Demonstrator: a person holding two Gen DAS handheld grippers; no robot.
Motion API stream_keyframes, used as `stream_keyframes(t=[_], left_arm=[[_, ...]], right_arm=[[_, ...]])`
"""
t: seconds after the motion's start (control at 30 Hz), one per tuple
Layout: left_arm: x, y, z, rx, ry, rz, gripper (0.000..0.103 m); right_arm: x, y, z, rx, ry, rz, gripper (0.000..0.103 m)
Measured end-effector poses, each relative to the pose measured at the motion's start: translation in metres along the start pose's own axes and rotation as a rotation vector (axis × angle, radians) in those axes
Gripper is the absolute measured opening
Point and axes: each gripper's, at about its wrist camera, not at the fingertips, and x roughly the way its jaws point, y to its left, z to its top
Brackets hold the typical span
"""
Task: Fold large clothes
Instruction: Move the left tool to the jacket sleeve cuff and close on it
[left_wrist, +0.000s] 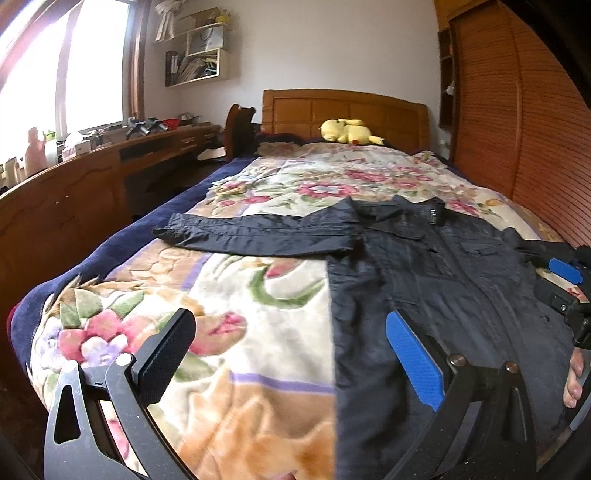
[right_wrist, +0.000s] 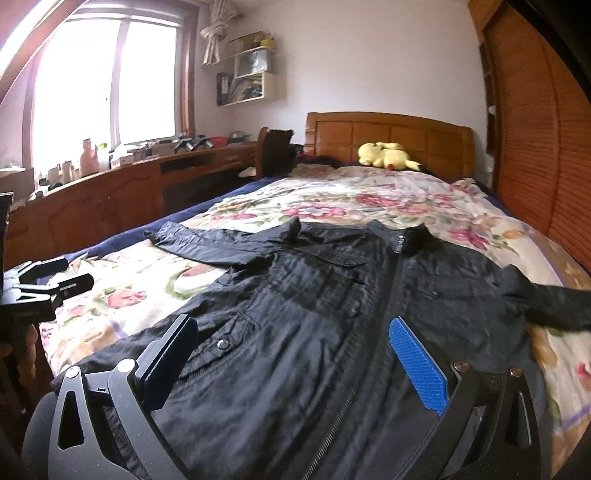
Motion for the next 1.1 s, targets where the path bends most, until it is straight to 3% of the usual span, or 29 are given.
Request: stream_keyframes(t=[0.53,1.1], left_arm=[[0.063,0.057,0.019,0.040,0.086,0.051,0.103],[0.184,0.088,0.063,0.054,0.181,0.016,0.103]], right_arm=[[0.079,0.004,-0.011,-0.015,0.171,0.073,0.103],[0.089,-0.004,-0.014,0.052,0.177,0.066,0.103]])
